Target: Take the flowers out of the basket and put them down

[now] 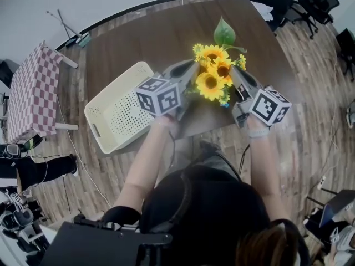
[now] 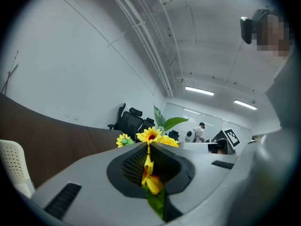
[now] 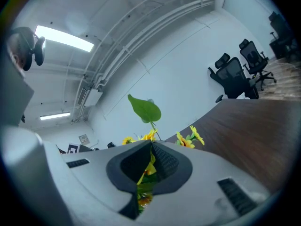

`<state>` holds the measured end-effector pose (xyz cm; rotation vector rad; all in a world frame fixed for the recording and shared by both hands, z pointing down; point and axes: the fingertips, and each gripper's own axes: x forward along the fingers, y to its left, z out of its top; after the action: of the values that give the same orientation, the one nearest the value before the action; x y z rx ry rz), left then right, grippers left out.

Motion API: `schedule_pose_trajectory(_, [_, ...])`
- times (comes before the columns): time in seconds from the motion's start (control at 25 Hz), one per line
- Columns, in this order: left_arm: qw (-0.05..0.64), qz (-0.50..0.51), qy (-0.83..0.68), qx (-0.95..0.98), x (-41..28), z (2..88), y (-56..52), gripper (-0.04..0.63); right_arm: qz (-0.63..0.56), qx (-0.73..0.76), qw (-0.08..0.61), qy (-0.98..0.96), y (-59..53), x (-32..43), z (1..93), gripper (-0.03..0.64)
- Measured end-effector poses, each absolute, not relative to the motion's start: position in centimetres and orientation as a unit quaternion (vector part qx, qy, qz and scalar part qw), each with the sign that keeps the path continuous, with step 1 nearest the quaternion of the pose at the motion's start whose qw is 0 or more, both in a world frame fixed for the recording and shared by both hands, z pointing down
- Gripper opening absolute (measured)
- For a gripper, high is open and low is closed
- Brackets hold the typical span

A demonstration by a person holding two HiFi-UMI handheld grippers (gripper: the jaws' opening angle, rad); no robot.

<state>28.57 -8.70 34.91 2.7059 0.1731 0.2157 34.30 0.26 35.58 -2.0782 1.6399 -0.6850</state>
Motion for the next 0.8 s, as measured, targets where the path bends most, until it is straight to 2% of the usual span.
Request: schedule_pose_trajectory(0.8, [0.226,0.121,0.136,0.957,35.9,39.3,-0.8,0.015,-0.254,-0.786,0.216,0.521,8.7,40.3,39.6,0.002])
